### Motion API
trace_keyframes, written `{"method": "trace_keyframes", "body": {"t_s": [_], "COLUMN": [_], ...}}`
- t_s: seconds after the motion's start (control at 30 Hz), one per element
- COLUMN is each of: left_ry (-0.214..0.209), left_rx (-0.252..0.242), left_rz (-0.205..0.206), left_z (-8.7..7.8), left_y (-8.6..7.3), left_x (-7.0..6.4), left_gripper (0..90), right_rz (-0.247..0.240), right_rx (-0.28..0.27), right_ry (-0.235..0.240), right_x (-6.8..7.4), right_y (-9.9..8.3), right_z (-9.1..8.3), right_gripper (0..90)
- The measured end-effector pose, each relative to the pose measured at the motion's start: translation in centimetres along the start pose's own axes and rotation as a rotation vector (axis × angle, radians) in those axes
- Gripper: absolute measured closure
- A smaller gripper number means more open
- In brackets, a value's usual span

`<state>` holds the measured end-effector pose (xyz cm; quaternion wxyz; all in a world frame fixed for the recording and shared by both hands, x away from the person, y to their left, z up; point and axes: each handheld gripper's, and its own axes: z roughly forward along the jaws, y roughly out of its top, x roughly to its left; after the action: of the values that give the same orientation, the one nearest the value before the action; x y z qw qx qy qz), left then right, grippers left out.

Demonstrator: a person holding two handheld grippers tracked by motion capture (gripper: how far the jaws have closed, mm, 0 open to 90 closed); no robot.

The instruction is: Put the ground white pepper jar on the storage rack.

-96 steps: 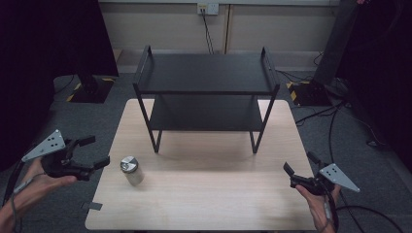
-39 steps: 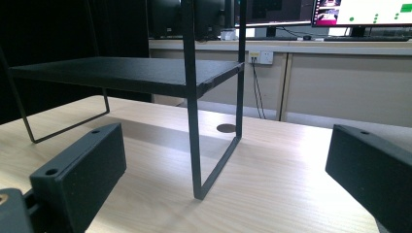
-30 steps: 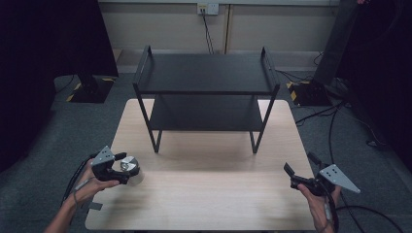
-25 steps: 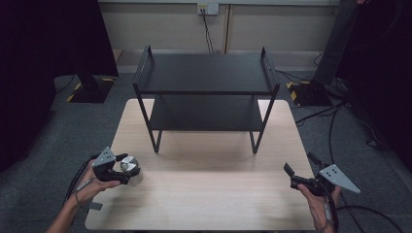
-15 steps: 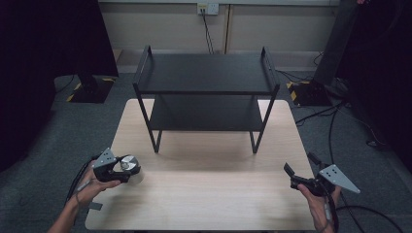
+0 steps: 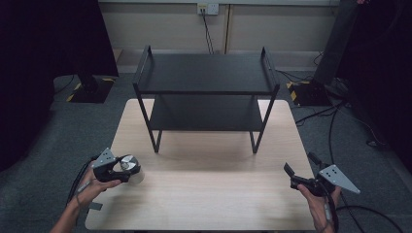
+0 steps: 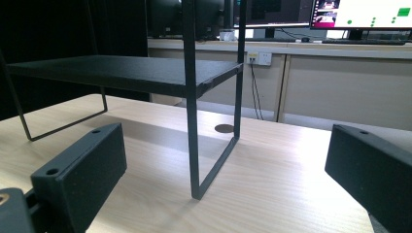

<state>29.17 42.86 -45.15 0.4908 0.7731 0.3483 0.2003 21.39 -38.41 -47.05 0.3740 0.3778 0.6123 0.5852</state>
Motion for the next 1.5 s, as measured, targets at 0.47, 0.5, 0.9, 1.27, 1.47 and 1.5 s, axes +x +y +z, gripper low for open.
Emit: {"method": "trace_keyframes", "body": {"t_s": [0.47,0.5,0.9,1.27,1.47,1.5], "left_ry": [-0.081,-0.085,-0.131,-0.160,-0.144,-0.139], "left_rx": [-0.029,-0.026,-0.055,-0.055,-0.046,-0.048], "left_rz": [0.049,0.060,0.151,0.175,0.193,0.189], "left_z": [-2.7,-3.0,-6.4,-6.7,-5.8,-5.5], "left_y": [7.3,8.4,20.9,30.5,34.0,34.5], "left_x": [-1.0,-1.2,-3.5,-4.8,-5.0,-4.8], "left_gripper": [32.3,32.4,32.5,32.6,32.6,32.7], "right_rz": [-0.007,-0.009,-0.011,-0.009,0.001,0.001], "right_rx": [-0.001,-0.001,0.002,0.001,0.003,0.003], "right_ry": [-0.010,-0.010,-0.008,-0.008,-0.012,-0.013], "right_x": [0.1,0.1,0.2,0.0,-0.2,-0.3], "right_y": [0.0,0.0,0.0,-0.1,-0.3,-0.3], "right_z": [0.1,0.1,0.2,0.2,0.2,0.2], "right_gripper": [0.0,0.0,0.0,0.0,0.0,0.0]}}
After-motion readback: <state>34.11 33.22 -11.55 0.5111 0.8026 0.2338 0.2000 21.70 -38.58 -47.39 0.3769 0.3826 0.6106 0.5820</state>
